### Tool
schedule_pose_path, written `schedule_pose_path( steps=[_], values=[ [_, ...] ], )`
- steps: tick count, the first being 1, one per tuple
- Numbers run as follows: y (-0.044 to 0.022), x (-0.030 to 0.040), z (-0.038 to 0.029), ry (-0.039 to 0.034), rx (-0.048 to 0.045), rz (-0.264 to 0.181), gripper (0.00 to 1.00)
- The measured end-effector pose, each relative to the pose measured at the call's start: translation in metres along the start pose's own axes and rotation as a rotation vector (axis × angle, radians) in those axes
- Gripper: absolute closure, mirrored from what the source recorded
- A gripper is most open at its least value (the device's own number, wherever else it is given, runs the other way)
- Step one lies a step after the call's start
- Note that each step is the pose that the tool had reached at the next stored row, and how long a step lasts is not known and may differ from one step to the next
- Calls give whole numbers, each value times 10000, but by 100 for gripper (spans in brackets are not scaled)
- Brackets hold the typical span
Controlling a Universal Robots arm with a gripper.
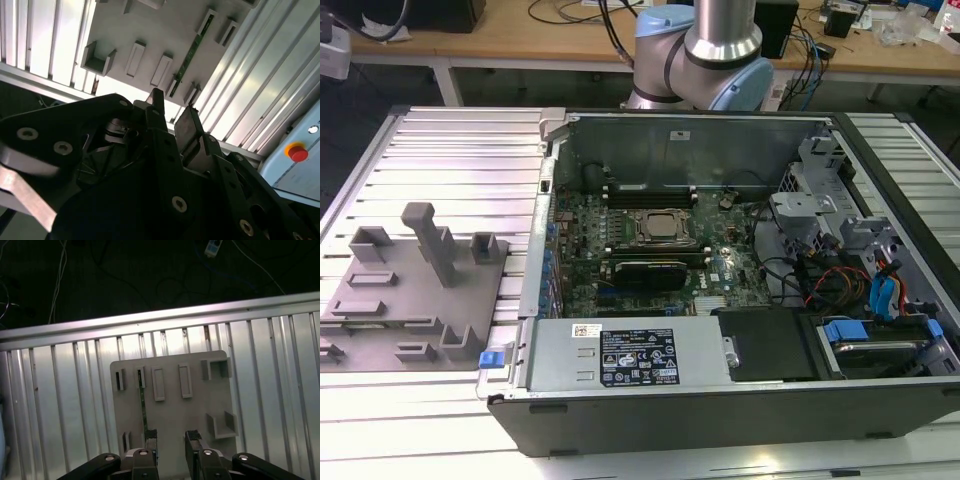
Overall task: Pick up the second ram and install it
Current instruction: 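Pick up the second ram and move it above second insertion slot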
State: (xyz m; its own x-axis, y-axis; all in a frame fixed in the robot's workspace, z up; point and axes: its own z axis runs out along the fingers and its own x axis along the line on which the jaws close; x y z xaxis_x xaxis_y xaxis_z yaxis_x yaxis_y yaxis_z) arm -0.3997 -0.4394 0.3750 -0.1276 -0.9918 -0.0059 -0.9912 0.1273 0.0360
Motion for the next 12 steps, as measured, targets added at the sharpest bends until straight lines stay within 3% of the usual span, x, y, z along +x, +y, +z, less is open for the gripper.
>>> schedule_pose_path(
  steps=[12],
  values=[
    [-3,0,84,0,0,0,64]
  ],
)
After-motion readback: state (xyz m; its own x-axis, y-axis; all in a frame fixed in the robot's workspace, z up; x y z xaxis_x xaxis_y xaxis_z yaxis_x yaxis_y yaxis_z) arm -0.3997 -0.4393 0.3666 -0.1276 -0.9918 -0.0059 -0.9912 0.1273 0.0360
